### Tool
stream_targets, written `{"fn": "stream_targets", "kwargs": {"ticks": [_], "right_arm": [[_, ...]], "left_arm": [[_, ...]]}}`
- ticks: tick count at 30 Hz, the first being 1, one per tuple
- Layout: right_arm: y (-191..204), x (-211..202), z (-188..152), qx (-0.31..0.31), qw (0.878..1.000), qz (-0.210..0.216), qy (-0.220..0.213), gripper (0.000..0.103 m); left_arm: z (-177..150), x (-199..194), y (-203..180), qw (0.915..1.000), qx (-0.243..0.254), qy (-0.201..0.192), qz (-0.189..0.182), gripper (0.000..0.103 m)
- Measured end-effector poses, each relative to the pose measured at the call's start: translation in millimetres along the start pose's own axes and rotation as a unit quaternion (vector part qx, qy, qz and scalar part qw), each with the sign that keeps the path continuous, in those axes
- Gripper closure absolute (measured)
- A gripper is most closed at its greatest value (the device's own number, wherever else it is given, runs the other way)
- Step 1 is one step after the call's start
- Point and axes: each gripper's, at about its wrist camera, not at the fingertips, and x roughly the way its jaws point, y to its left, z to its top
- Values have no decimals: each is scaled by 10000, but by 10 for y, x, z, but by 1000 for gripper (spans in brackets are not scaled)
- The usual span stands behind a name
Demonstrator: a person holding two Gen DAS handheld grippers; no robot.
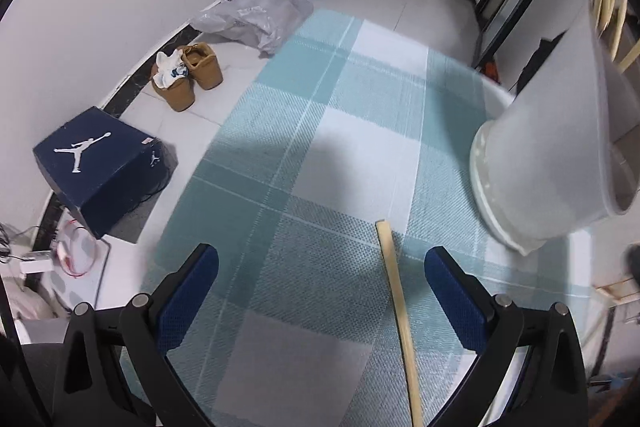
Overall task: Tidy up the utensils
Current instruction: 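Grasp a chopstick with the right gripper while the left gripper grasps the other, then carry both chopsticks up over the white holder with both grippers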
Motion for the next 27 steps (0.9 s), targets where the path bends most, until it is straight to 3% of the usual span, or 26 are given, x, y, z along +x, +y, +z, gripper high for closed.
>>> {"fn": "stream_targets", "kwargs": {"ticks": [4,6,11,12,14,16,22,27], "right_arm": [[-140,-148,29,233,9994,87,-223,100],[-173,-182,35,279,9991,99,-292,100],[-216,-274,24,244,9988,118,-396,100],[-202,-271,73,230,9988,112,-409,100],[-218,-304,69,210,9987,124,-440,100],[-235,-335,62,195,9987,115,-453,100],[-279,-410,41,210,9986,100,-473,100],[-244,-490,56,125,9980,68,-619,100]], "left_arm": [[2,77,-74,9999,15,109,-12,16],[1,83,-150,9997,171,79,171,23],[10,82,-364,9976,551,-18,411,63],[12,79,-393,9976,569,-29,392,67],[26,72,-439,9980,557,-2,305,87],[31,83,-476,9985,500,41,198,98],[57,81,-480,9999,82,38,-137,100],[48,-140,-485,9984,-71,-447,-325,100]]}}
